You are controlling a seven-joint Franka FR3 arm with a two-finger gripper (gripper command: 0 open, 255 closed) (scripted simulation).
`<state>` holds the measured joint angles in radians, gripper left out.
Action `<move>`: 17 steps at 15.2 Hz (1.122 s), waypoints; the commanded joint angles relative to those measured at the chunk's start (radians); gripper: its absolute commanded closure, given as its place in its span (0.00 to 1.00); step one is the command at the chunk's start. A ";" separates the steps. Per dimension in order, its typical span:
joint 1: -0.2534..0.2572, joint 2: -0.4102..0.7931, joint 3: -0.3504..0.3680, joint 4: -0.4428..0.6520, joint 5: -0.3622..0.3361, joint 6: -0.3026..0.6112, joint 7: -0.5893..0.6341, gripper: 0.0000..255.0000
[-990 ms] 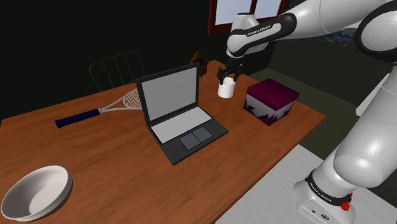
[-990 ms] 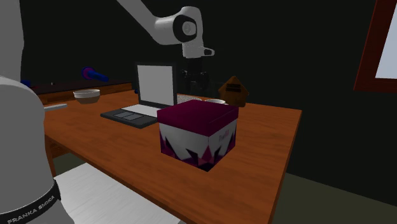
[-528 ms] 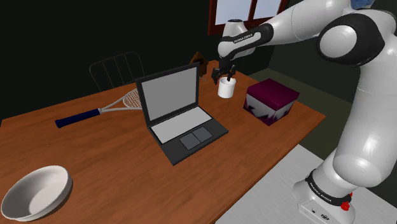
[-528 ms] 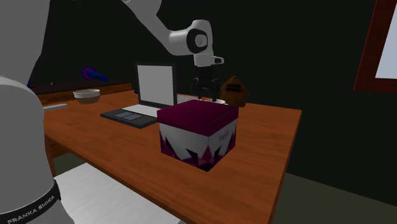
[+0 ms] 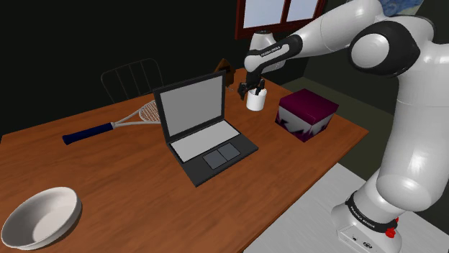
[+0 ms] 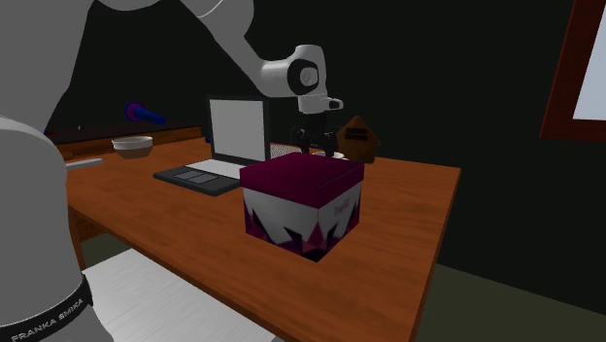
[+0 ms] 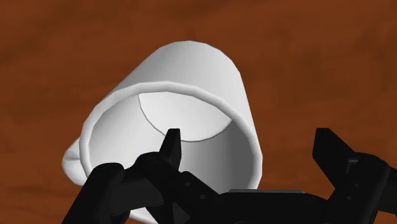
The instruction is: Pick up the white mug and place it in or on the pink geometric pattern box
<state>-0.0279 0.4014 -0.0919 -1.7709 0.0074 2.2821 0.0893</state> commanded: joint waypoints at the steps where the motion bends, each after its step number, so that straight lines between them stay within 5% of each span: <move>1: 0.000 0.001 0.000 0.000 0.000 0.001 0.000 0.00; 5: 0.000 0.001 0.000 0.000 0.000 0.001 0.000 0.00; 6: 0.000 0.001 0.000 0.000 0.000 0.001 0.000 1.00; 17: 0.001 -0.012 0.000 0.010 -0.001 -0.021 0.001 1.00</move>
<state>-0.0273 0.3937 -0.0921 -1.7664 0.0067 2.2700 0.0898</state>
